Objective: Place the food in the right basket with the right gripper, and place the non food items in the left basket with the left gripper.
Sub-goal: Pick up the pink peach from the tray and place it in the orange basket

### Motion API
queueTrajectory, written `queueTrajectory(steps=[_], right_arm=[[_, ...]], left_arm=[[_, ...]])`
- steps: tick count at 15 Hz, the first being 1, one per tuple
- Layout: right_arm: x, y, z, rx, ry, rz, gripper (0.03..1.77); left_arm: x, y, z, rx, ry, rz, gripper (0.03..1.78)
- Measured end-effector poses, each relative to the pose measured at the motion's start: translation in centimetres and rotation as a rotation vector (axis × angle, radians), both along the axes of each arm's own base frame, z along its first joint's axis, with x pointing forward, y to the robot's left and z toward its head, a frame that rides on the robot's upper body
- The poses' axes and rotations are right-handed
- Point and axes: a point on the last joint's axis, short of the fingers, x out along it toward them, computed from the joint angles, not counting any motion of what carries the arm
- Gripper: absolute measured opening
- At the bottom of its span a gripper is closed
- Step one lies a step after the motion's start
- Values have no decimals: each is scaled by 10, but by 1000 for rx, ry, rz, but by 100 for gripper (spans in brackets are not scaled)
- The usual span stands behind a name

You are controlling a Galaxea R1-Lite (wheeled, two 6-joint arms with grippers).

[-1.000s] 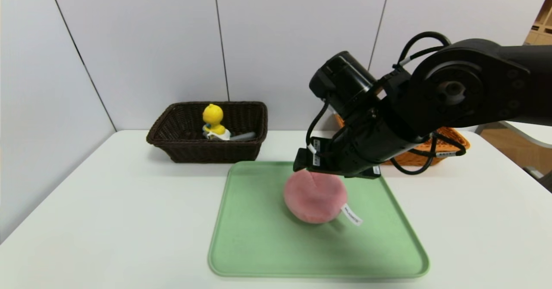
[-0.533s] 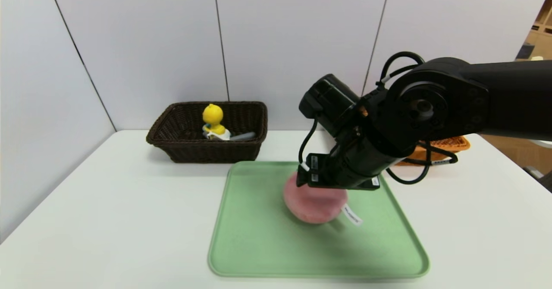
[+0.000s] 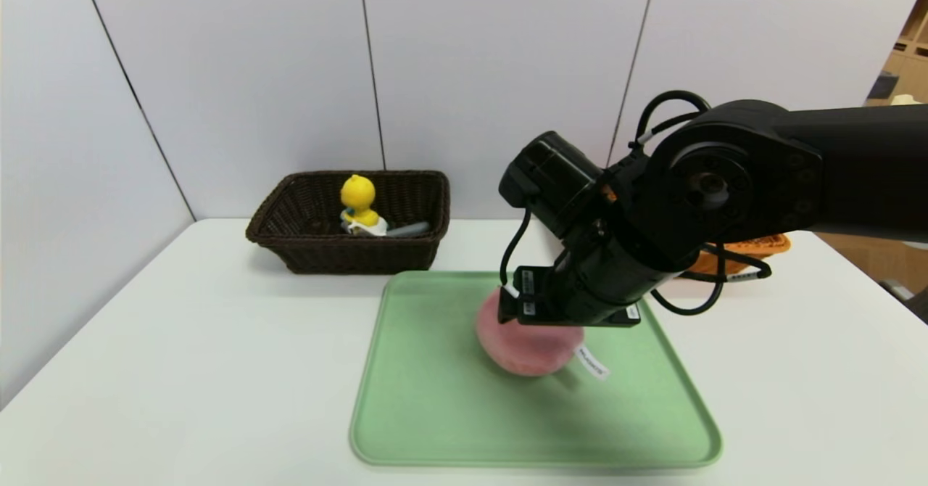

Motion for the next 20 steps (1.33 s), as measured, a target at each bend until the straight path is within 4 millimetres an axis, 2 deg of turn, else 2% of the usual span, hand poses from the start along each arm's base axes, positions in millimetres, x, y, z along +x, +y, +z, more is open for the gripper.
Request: queueTrajectory(steps=[7,20], right_arm=[[-5,9,-5,-24,-2,14,170],[4,18,-30,-111,2,-13,170]], left_arm=[[0,0,0,0,0,1,169],[0,0,0,0,0,0,169]])
